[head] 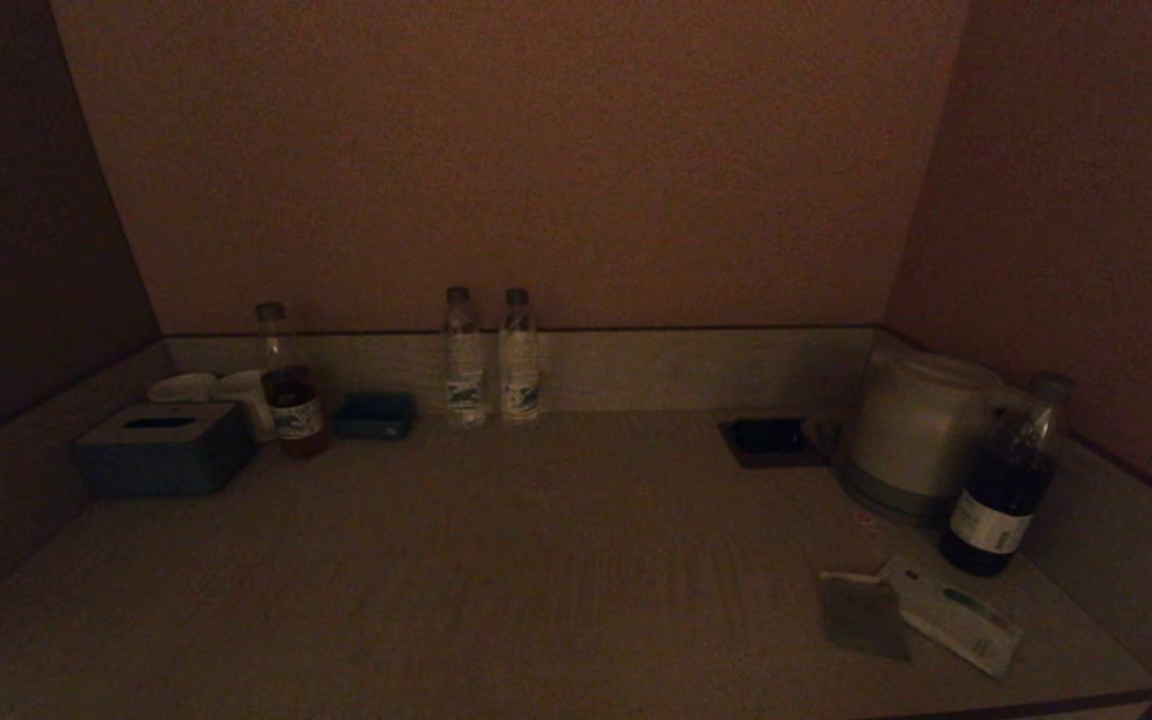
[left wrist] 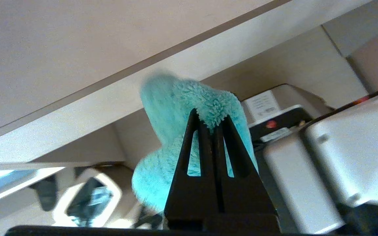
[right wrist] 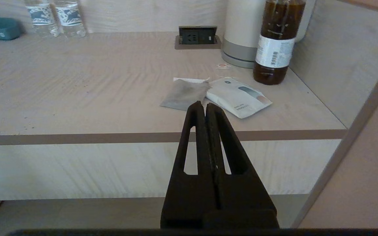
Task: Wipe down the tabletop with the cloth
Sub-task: Sweep the stains on the table
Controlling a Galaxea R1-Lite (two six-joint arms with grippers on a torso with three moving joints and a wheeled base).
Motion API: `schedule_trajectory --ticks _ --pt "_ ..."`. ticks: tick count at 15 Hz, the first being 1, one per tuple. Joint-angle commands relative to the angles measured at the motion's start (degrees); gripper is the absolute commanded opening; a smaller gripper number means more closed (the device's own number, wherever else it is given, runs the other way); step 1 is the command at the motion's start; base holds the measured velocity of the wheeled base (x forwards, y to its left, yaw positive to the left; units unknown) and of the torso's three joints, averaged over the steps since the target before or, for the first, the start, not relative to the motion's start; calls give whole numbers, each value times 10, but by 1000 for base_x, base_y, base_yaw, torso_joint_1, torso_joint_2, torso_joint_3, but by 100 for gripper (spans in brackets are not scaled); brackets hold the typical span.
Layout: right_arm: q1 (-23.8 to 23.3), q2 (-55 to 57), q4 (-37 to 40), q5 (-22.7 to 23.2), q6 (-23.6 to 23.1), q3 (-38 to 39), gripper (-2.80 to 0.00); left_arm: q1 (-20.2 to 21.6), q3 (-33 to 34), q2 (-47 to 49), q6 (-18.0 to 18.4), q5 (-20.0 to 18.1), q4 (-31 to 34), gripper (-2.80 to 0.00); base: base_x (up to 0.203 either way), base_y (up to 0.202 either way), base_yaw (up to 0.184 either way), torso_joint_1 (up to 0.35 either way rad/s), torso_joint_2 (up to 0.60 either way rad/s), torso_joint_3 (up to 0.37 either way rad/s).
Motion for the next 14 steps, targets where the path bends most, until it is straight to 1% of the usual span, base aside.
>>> schedule_trajectory --ticks 1,2,3,4,6,9,12,14 --pt "0 0 0 0 0 0 -280 10 -13 -73 7 3 38 -280 0 0 0 0 0 0" --pt "0 0 0 0 0 0 -280 18 -29 -74 7 6 31 -280 0 0 0 0 0 0" --pt "0 0 0 0 0 0 -280 31 -43 -74 11 12 1 -280 0 0 0 0 0 0" --pt "0 0 0 0 0 0 -280 47 -47 -71 26 23 -42 -280 0 0 0 0 0 0" --pt "0 0 0 0 0 0 -280 91 -47 -52 57 45 -80 -280 0 0 0 0 0 0" --pt "0 0 0 0 0 0 -280 175 -56 -14 63 95 -137 -280 0 0 0 0 0 0" --pt "0 0 0 0 0 0 -280 266 -64 3 64 139 -192 -280 0 0 0 0 0 0" --pt "0 0 0 0 0 0 -280 308 -61 1 63 154 -203 -280 0 0 0 0 0 0"
